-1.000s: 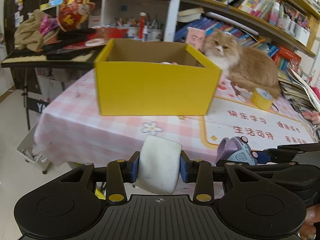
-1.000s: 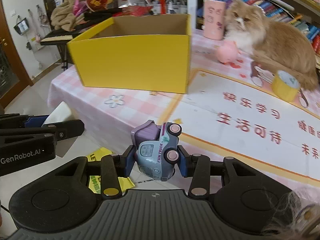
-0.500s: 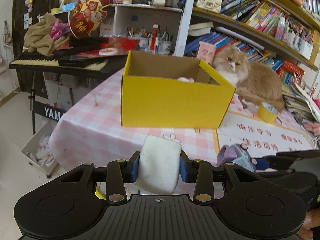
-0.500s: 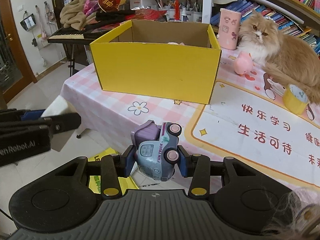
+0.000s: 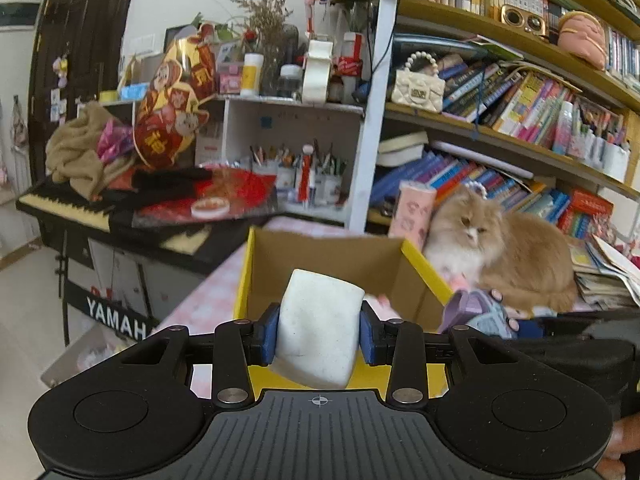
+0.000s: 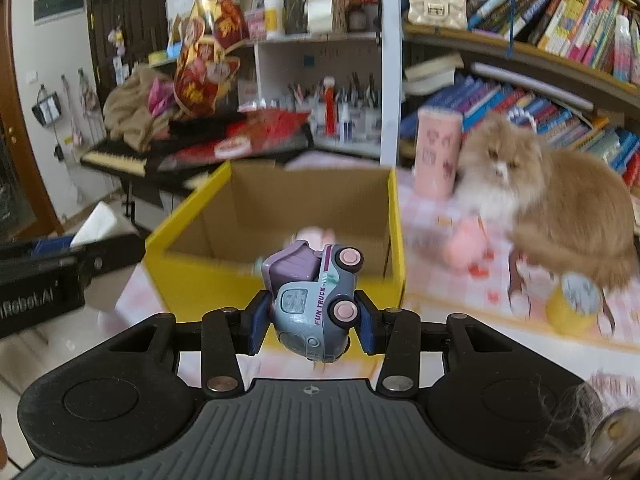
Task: Organize objects
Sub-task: 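Carry sponge block in left tool while right tool carries toy truck over yellow box, then open left tool to drop sponge block while right tool releases truck into box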
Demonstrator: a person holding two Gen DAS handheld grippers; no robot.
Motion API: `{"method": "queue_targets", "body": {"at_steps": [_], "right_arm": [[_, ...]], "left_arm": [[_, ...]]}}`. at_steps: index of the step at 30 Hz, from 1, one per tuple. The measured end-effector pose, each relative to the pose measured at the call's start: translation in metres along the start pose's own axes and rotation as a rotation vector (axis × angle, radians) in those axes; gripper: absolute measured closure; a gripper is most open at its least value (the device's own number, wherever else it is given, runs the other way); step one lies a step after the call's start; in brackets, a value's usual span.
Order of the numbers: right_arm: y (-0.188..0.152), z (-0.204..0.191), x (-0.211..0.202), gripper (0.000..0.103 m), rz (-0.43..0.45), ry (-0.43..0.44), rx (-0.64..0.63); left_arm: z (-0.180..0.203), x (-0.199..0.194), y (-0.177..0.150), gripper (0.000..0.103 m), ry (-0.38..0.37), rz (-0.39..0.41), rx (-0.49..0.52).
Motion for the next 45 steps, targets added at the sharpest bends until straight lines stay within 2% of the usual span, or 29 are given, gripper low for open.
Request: {"method": "queue_targets", "body": {"at_steps": [6,13,16,22,26,31,33,34,35,36,41,45], "right_arm": [[0.041,0.013,0.040,0.062,0.031,0.016,-0.008],[0.069,0.014,0.089,0.062,-0.003,0.087,-0.043],[0.075,0.011,0.113,0.062,-0.039,0.125,-0.066],[0.076,0.002,0.169,0.062,-0.191,0.198,-0.180],[0.072,-0.004,0.190,0.063,-0.261,0.245,-0.220],[0.070,-0.012,0.194,0.064,-0.276,0.269,-0.244],[0.070,-0.014,0.192,0.063,-0.271,0.279,-0.240],[0.071,-0.014,0.190,0.061,-0.261,0.284,-0.226],[0.072,-0.014,0.187,0.054,-0.246,0.289,-0.213],[0.075,-0.013,0.184,0.051,-0.233,0.294,-0.204],[0.083,-0.010,0.161,0.052,-0.165,0.264,-0.183],[0.087,-0.001,0.132,0.052,-0.096,0.220,-0.147]], "left_arm": [[0.007,0.048,0.012,0.066,0.045,-0.025,0.022],[0.012,0.092,0.009,0.066,0.088,-0.093,0.028],[0.012,0.107,0.004,0.066,0.106,-0.144,0.024],[0.010,0.121,-0.007,0.066,0.139,-0.219,0.015],[0.010,0.126,-0.013,0.065,0.138,-0.253,0.025],[0.014,0.124,-0.015,0.062,0.151,-0.244,0.041],[0.014,0.122,-0.014,0.058,0.153,-0.234,0.032],[0.013,0.120,-0.013,0.053,0.149,-0.225,0.026],[0.013,0.116,-0.012,0.051,0.140,-0.216,0.021],[0.013,0.114,-0.011,0.051,0.133,-0.209,0.019],[0.011,0.096,-0.003,0.049,0.132,-0.147,0.016],[0.004,0.074,0.003,0.049,0.099,-0.121,-0.057]]}}
Point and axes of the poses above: each gripper's, at about its wrist camera, not at the fingertips, and x roughly the way its jaws point, z to its right, y to its top, the point moved 1 cm from there along x, roughly the way its jaws point, and after that the axes turned 4 degrees about -x, right-handed, at the moved point
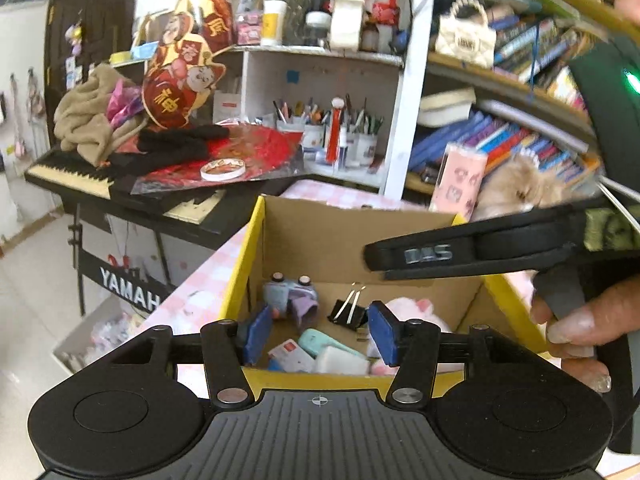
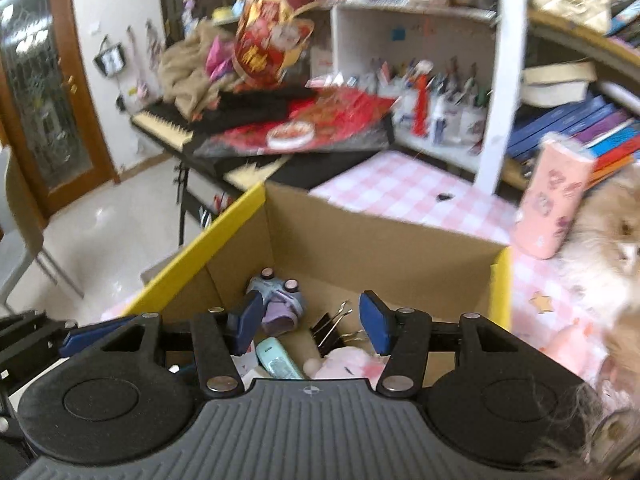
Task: Organize objects
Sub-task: 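Open left tool to drop sponge block while right tool releases truck into box, then move both open tools back from the box toward the table items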
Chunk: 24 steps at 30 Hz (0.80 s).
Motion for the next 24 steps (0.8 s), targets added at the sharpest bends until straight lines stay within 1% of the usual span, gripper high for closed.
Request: {"method": "queue_targets", "body": {"at_steps": [3,5,6,8,9,12,14,18,24], "right_arm": [[-0.005,0.002,-0.027,0.050,0.057,-0.064,0.014],[-0.012,0.002,-0.045,0.045,0.083,-0.111,0.027],[-0.017,0.002,-0.053,0.044,0.090,-0.129,0.035],[-0.030,0.001,-0.069,0.044,0.099,-0.158,0.048],[-0.036,0.000,-0.076,0.044,0.098,-0.171,0.053],[-0.061,-0.006,-0.094,0.044,0.082,-0.196,0.068],[-0.081,-0.014,-0.103,0.044,0.066,-0.206,0.075],[-0.121,-0.029,-0.114,0.044,0.035,-0.208,0.104],[-0.170,-0.054,-0.123,0.045,-0.017,-0.231,0.118]], "left_arm": [[-0.007,-0.019,-0.001,0.043,-0.015,0.028,-0.025],[-0.010,-0.030,-0.004,0.041,-0.012,0.041,-0.027],[-0.012,-0.034,-0.006,0.040,-0.014,0.043,-0.029],[-0.016,-0.044,-0.010,0.034,-0.009,0.041,-0.039],[-0.018,-0.048,-0.013,0.034,-0.005,0.041,-0.044],[-0.022,-0.060,-0.028,0.031,0.002,0.023,-0.040],[-0.023,-0.064,-0.041,0.030,0.012,-0.003,-0.024],[-0.022,-0.072,-0.068,0.028,0.034,-0.047,0.048],[-0.014,-0.088,-0.098,0.024,0.006,-0.103,0.085]]}}
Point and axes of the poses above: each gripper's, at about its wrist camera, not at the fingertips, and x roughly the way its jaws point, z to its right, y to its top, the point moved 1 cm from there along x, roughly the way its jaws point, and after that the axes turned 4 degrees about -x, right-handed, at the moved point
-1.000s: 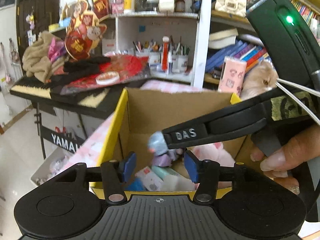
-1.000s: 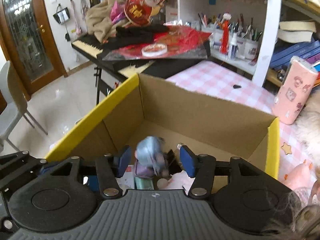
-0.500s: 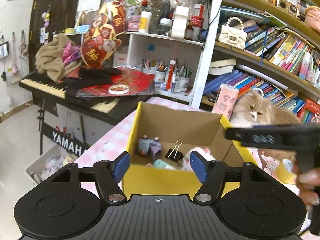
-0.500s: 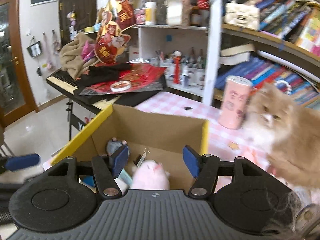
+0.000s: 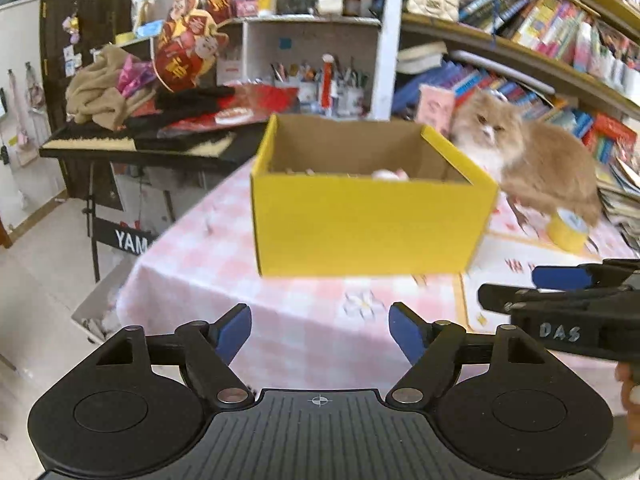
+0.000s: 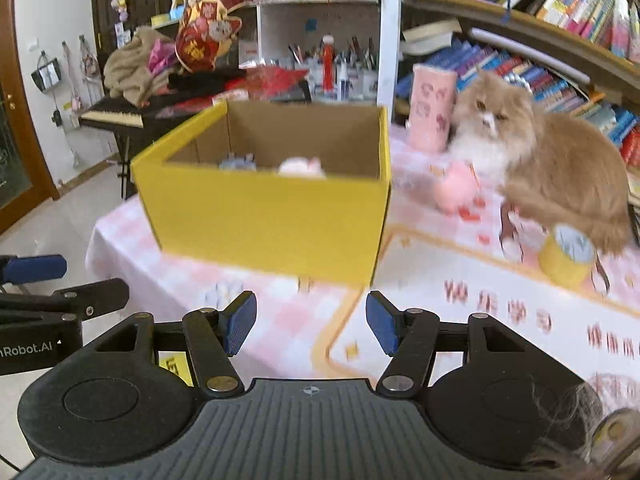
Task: Organize objects
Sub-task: 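Move both open tools back from the box toward the table items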
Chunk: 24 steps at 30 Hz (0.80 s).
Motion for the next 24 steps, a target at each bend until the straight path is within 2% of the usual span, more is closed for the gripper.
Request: {"method": "queue_targets", "body": {"at_steps": [5,10,24], "right_arm": [[-0.030,-0.007,-0.011,0.045,-0.038,-0.015,0.006],[-0.051,-0.002,-0.025,0.044,-0.056,-0.050,0.026],[-0.086,0.065,-0.053,0.039,-0.101,-0.228,0.212]], "left_arm": [[0.013,-0.007,-0.018,0.018,-0.018,-0.024,0.057],[0.026,-0.009,-0.031,0.017,-0.057,-0.049,0.073],[0.101,0.009,-0.035,0.012,-0.225,-0.091,0.203]]}}
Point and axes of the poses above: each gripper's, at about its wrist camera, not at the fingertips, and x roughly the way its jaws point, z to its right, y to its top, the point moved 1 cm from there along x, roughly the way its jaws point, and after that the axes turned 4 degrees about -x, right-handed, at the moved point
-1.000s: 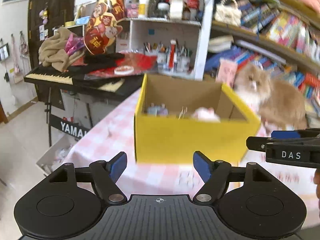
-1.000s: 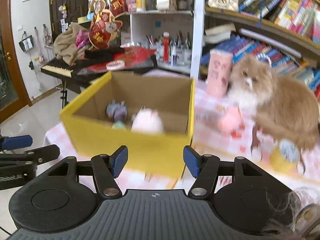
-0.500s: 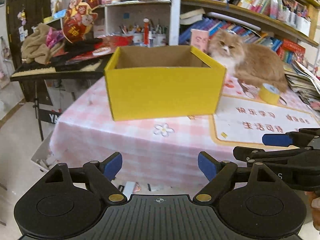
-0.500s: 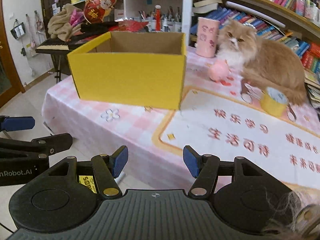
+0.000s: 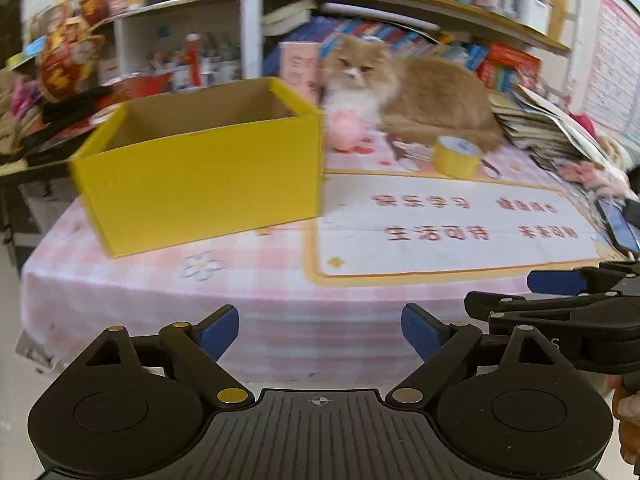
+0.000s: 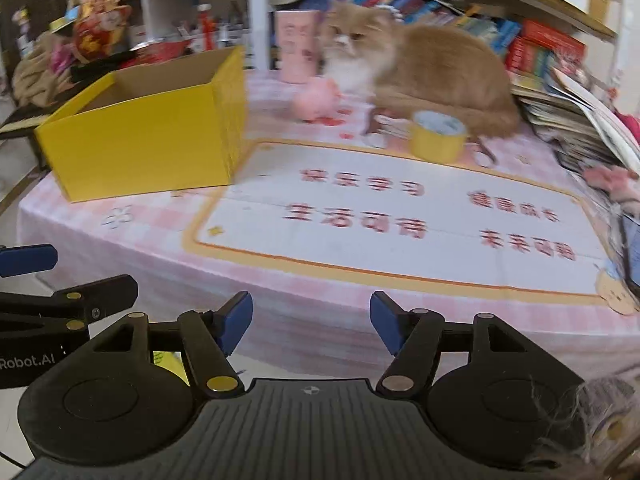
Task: Organize objects
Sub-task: 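Move both open tools back from the box toward the table items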
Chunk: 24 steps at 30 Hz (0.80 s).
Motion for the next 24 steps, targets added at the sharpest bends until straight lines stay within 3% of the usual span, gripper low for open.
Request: {"method": "queue_targets", "body": {"at_steps": [10,24], "right_arm": [[-0.002,0.077,0.012,0.038,-0.056,-0.105,0.100],[0.038,0.142,0.053,0.035,-0.033,-0.105,0.089]], "left_arm": [[0.065,0.041,0.024,0.012,-0.094,-0.032,0.099],[0.104,0.096,0.072,0.012,-0.050,-0.015,0.047]]}}
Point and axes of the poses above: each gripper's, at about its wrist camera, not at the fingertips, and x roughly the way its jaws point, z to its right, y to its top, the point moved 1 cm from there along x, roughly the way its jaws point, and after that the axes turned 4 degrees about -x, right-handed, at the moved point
